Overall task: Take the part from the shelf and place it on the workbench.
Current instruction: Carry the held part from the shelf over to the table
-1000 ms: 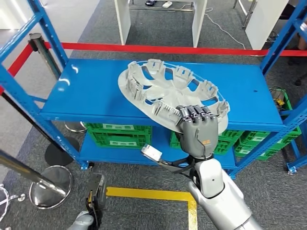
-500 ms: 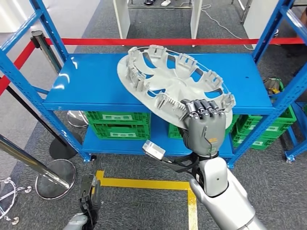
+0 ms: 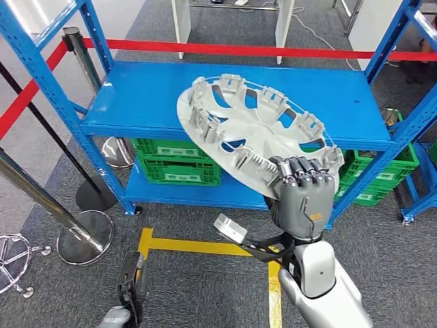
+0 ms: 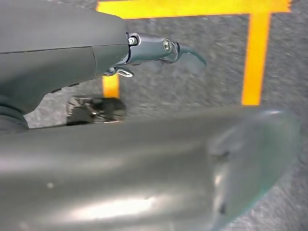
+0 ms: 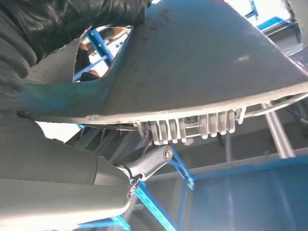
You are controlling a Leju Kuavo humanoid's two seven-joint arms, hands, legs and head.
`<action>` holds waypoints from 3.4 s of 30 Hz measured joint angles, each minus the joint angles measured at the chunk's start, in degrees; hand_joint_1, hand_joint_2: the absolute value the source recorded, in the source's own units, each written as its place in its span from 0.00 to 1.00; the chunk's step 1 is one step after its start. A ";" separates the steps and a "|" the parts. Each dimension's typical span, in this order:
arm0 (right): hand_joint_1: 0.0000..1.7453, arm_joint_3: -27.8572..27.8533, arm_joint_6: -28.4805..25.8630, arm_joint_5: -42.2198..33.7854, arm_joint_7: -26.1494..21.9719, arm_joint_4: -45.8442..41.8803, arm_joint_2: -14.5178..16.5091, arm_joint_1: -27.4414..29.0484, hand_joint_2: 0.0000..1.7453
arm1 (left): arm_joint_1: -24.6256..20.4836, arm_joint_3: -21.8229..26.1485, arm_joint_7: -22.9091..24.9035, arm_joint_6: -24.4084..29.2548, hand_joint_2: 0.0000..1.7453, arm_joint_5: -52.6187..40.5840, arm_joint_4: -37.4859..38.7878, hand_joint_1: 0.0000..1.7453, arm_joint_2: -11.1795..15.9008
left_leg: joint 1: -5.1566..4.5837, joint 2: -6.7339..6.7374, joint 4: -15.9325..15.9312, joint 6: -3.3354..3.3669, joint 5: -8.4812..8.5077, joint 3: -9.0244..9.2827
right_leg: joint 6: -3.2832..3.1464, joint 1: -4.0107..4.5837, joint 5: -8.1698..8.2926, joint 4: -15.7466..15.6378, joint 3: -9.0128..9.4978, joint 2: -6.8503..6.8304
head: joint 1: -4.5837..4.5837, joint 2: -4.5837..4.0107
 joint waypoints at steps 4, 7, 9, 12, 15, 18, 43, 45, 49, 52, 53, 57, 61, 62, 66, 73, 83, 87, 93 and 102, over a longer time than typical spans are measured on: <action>1.00 -1.53 0.01 0.00 -0.96 -1.16 -0.11 1.74 1.00 | 0.51 0.01 0.21 0.03 0.00 0.15 0.06 0.00 -0.10 | -0.21 0.01 0.15 0.25 2.27 -3.12 | 0.28 0.03 -5.96 11.40 -1.72 -0.02 | 0.35 -0.01; 1.00 -1.72 0.01 0.00 -1.21 -1.29 -0.11 1.94 1.00 | 0.56 0.01 0.26 0.03 0.00 0.18 0.07 0.00 -0.12 | -0.23 0.01 0.17 0.23 2.56 -3.53 | 0.28 0.03 -5.55 12.13 -1.52 -0.01 | 0.36 -0.01; 1.00 -1.72 0.01 0.00 -1.21 -1.29 -0.11 1.94 1.00 | 0.56 0.01 0.26 0.03 0.00 0.18 0.07 0.00 -0.12 | -0.23 0.01 0.17 0.23 2.56 -3.53 | 0.28 0.03 -5.55 12.13 -1.52 -0.01 | 0.36 -0.01; 1.00 -1.78 0.01 0.00 -1.28 -1.33 -0.11 2.02 1.00 | 0.58 0.01 0.28 0.03 0.00 0.19 0.07 0.00 -0.12 | -0.23 0.01 0.18 0.22 2.67 -3.66 | 0.28 0.03 -5.22 12.10 -1.32 -0.01 | 0.34 -0.01; 1.00 -2.23 0.01 0.00 -1.72 -1.56 -0.11 2.35 1.00 | 0.62 0.02 0.49 0.14 0.00 0.20 0.09 0.00 -0.12 | -0.24 0.02 0.23 0.12 3.17 -4.36 | 0.26 0.02 -3.28 10.87 0.30 -0.02 | 0.33 -0.01; 1.00 -3.66 0.01 0.00 -3.05 -2.14 -0.11 2.99 1.00 | 0.65 0.03 1.16 0.95 0.00 0.18 0.22 0.00 -0.08 | -0.29 -0.01 0.40 -0.42 5.00 -6.16 | 0.00 0.09 -0.51 1.84 7.15 0.10 | 0.39 -0.01; 1.00 -3.75 0.01 0.00 -3.68 -0.58 0.18 0.59 1.00 | 0.20 0.11 2.13 1.72 0.00 0.78 0.73 0.00 0.78 | 0.01 -0.18 2.93 -1.40 3.87 -7.20 | 0.49 -0.19 -2.03 -3.45 9.74 0.24 | 0.75 0.00; 1.00 -3.66 0.01 0.00 -3.02 -0.28 0.19 0.22 1.00 | 0.18 0.12 2.15 1.70 0.00 0.71 0.76 0.00 1.01 | -0.08 -0.23 2.66 -1.87 5.16 -7.61 | -0.41 -0.05 -1.76 -4.19 9.45 0.33 | 0.72 -0.01; 1.00 -3.60 0.01 0.00 -1.81 0.41 0.34 -0.69 1.00 | 0.02 0.08 2.28 1.54 0.00 0.39 0.87 0.00 1.35 | 0.22 -0.21 7.76 -2.97 -1.80 -9.68 | -2.68 -0.24 0.89 -4.28 6.80 -0.16 | 0.29 0.00; 1.00 -3.58 0.01 0.00 -1.10 0.91 0.43 -1.33 1.00 | -0.31 0.08 2.32 1.35 0.00 0.13 0.87 0.00 1.49 | 0.33 -0.19 18.21 -3.28 -7.07 -10.32 | -3.36 0.21 3.21 -4.19 3.91 -0.29 | 0.10 -0.01; 1.00 -3.55 0.01 0.00 -0.86 1.08 0.44 -1.53 1.00 | -0.45 0.08 2.36 1.26 0.00 0.09 0.87 0.00 1.52 | 0.30 -0.19 19.52 -3.11 -6.08 -9.46 | -3.40 0.40 3.98 -4.16 2.93 -0.30 | 0.09 -0.01; 1.00 -3.45 0.01 0.00 -0.33 1.30 0.49 -2.30 1.00 | -1.38 0.08 2.48 0.98 0.00 -0.07 0.84 0.00 1.85 | -0.69 -0.21 7.13 -0.79 -3.75 2.24 | -3.32 1.04 6.94 -4.15 0.08 -0.31 | 0.13 0.00; 1.00 -3.38 0.01 0.00 -0.11 1.44 0.56 -3.21 1.00 | -1.87 0.06 2.60 0.70 0.00 -0.37 0.83 0.00 1.99 | -1.70 -0.11 -1.76 0.10 -4.08 6.28 | -2.20 0.51 10.00 -5.92 -0.76 -0.42 | 0.05 -0.01; 1.00 -3.33 0.01 0.00 -0.09 1.53 0.55 -3.28 1.00 | -1.76 0.07 2.68 0.66 0.00 -0.40 0.84 0.00 1.96 | -1.61 0.01 -2.18 0.44 -3.02 5.65 | -1.88 0.48 9.15 -5.82 -1.17 -0.29 | 0.03 -0.01; 1.00 -3.19 0.01 0.00 -0.05 1.81 0.54 -3.34 1.00 | -1.60 0.08 2.81 0.51 0.00 -0.42 0.85 0.00 1.78 | -1.20 0.25 -2.21 1.15 0.51 1.71 | -0.93 0.21 -2.10 5.06 -3.72 -0.06 | 0.27 -0.01; 1.00 -2.82 0.01 0.00 0.02 2.24 0.57 -3.58 1.00 | -1.42 0.08 2.75 0.23 0.00 -0.42 0.86 0.00 1.74 | -0.69 0.33 1.12 -0.54 4.78 -6.10 | -0.08 -0.19 -0.47 -1.76 10.04 0.07 | 0.34 0.00; 1.00 -2.64 0.01 0.00 -0.06 2.60 0.63 -3.98 1.00 | -1.09 0.05 2.62 -0.02 0.00 -0.39 0.87 0.00 1.88 | -0.06 0.10 18.29 -2.91 -5.78 -9.90 | -3.16 0.18 3.00 -4.82 5.54 -0.18 | 0.06 -0.01; 1.00 -2.61 0.01 0.00 -0.14 2.60 0.64 -4.06 1.00 | -1.33 0.05 2.60 -0.02 0.00 -0.39 0.87 0.00 1.91 | -0.54 0.00 8.88 -1.10 -2.18 -0.59 | -3.02 0.79 5.52 -4.41 2.23 -0.10 | 0.09 0.00; 1.00 -2.56 0.01 0.00 0.00 2.64 0.70 -4.35 1.00 | -1.52 0.07 2.44 -0.33 0.00 -0.39 0.87 0.00 1.85 | -1.30 0.28 -1.45 0.37 -1.18 3.28 | -1.34 0.28 6.91 -4.73 0.24 -0.07 | 0.13 -0.01; 1.00 -2.38 0.01 0.00 0.14 3.10 0.74 -4.39 1.00 | -1.37 0.08 2.44 -0.57 0.00 -0.39 0.87 0.00 1.52 | -0.82 0.59 -0.16 -0.14 5.26 -6.04 | 0.17 -0.16 1.63 4.19 5.92 -0.07 | 0.73 -0.01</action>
